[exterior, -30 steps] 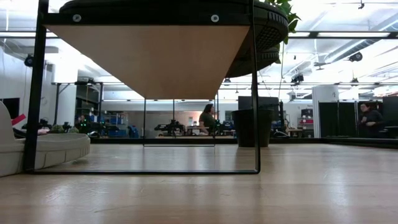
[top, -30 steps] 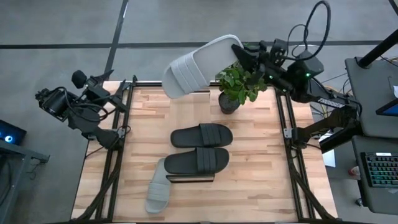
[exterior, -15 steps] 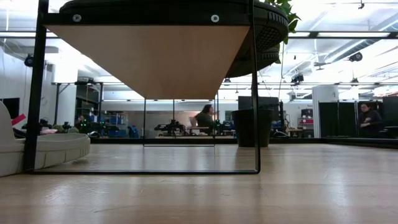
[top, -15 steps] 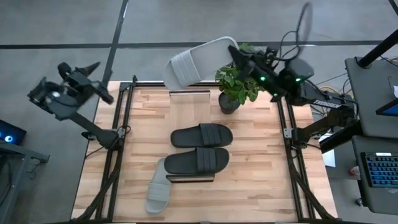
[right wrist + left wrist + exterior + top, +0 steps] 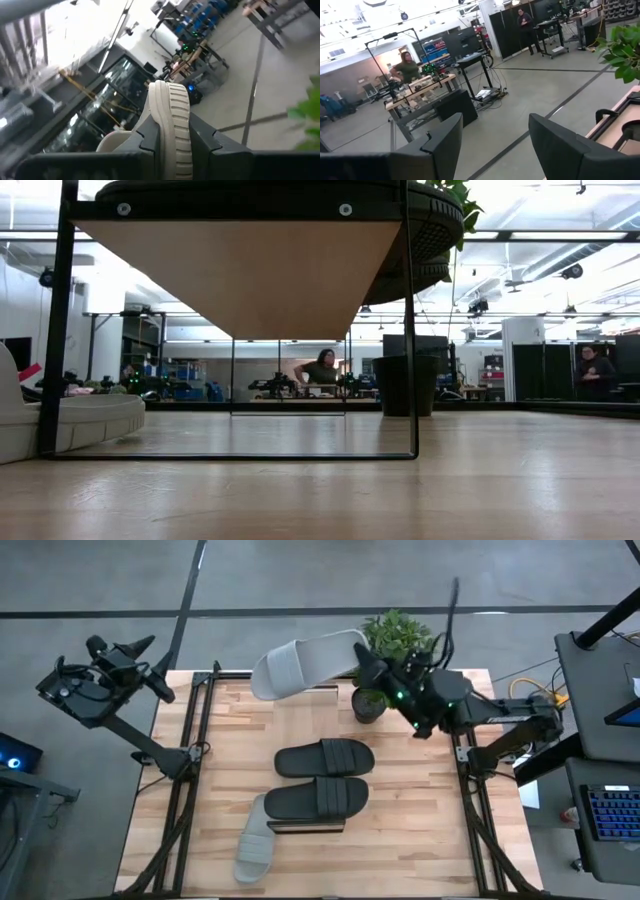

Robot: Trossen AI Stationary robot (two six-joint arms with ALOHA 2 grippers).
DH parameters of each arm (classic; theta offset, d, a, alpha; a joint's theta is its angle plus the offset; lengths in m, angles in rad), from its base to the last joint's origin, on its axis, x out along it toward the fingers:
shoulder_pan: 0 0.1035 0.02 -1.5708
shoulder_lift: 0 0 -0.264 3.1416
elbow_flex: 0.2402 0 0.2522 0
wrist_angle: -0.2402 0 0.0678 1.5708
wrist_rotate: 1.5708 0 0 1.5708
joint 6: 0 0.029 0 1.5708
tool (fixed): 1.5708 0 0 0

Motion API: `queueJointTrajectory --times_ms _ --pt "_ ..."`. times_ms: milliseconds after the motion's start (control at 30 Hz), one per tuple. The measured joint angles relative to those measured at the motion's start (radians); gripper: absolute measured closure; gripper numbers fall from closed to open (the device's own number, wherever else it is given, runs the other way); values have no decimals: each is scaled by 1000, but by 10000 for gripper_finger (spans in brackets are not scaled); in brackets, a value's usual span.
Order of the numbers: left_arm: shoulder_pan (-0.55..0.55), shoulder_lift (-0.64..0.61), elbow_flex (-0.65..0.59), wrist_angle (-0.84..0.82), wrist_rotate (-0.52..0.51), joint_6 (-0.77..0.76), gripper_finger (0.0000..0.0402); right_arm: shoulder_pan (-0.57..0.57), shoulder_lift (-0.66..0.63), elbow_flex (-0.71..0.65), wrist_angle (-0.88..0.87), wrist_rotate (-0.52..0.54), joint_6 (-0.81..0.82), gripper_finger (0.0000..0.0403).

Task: Pick and place slides into the shelf
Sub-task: Put the left gray slipper on the shelf

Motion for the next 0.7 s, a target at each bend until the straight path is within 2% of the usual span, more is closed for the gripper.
queueJointTrajectory --times_ms 133,333,467,600,700 --pt "0 3 -1 0 0 -1 190 40 45 -3 -4 77 124 354" --pt "0 6 -15 0 0 -1 190 66 107 -5 -42 104 337 354" --pt "0 5 -30 -1 0 -1 190 88 111 -5 -120 120 444 354" --pt "0 0 -34 -2 0 6 190 146 93 -5 -147 205 463 354" --pt "0 -3 -34 -2 0 6 190 196 86 -5 -210 257 561 354"
